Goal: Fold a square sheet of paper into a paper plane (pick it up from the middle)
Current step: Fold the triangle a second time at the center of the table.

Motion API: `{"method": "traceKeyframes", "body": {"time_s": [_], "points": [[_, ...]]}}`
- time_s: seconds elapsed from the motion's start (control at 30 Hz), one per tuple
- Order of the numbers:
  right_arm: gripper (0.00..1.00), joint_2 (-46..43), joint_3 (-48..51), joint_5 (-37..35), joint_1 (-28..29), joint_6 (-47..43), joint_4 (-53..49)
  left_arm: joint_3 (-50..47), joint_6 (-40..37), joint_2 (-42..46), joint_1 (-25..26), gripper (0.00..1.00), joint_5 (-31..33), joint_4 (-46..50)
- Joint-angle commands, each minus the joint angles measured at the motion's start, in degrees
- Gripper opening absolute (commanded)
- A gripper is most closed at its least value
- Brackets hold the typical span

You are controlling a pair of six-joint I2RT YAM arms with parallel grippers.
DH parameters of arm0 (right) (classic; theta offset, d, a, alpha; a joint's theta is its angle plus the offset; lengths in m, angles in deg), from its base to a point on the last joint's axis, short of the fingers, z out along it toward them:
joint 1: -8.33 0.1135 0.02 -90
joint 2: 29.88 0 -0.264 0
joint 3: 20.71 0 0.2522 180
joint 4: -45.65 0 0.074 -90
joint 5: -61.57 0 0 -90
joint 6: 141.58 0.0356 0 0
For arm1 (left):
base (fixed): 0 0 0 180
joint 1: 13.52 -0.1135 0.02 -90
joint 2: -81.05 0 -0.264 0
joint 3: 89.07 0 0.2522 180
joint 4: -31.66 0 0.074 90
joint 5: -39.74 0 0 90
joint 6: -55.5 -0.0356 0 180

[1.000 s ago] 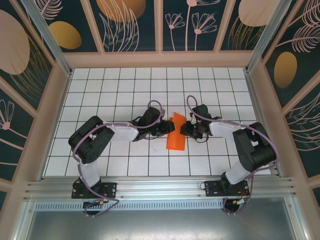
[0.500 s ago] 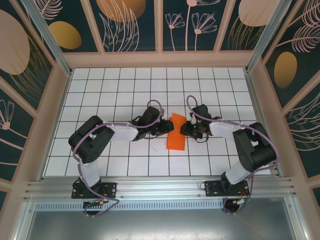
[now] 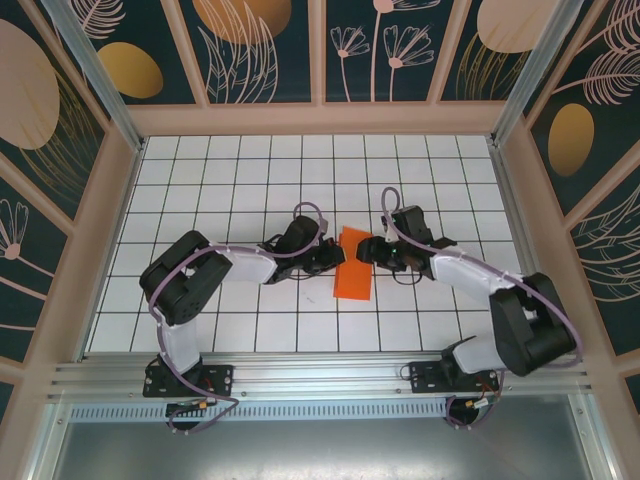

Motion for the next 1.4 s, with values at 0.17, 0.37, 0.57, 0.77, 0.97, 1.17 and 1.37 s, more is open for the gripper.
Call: {"method": "traceKeyframes", "body": {"time_s": [0.17, 0.37, 0.57, 0.77, 0.97, 1.17, 1.37], "points": [[0.60, -11.82, 8.36, -9.47, 10.04, -6.34, 9.82, -4.13, 2.41, 6.50, -1.58, 0.02, 4.25, 2.81], [0.53, -11.15, 10.46, -23.91, 22.59, -13.55, 11.95, -4.29, 2.67, 7.93, -1.87, 0.03, 4.14, 3.53], [0.56, -7.49, 10.77, -28.68, 30.63, -20.39, 16.34, -2.65, 1.79, 7.04, -1.83, 0.04, 3.86, 5.39], [0.57, 0.74, 7.27, -32.91, 33.92, -23.77, 16.91, -2.54, 1.95, 6.90, -1.82, 0.05, 3.62, 5.06], [0.56, 5.32, 4.47, -38.85, 35.88, -24.44, 17.93, -2.64, 1.68, 6.72, -1.82, 0.05, 3.09, 5.28], [0.47, 4.84, 4.49, -38.33, 36.28, -24.68, 17.80, -2.45, 1.19, 6.43, -1.84, 0.07, 3.29, 5.67], [0.32, 4.46, 4.66, -38.31, 36.29, -22.88, 15.32, -2.25, 0.92, 6.52, -1.82, 0.08, 3.67, 6.07]]}}
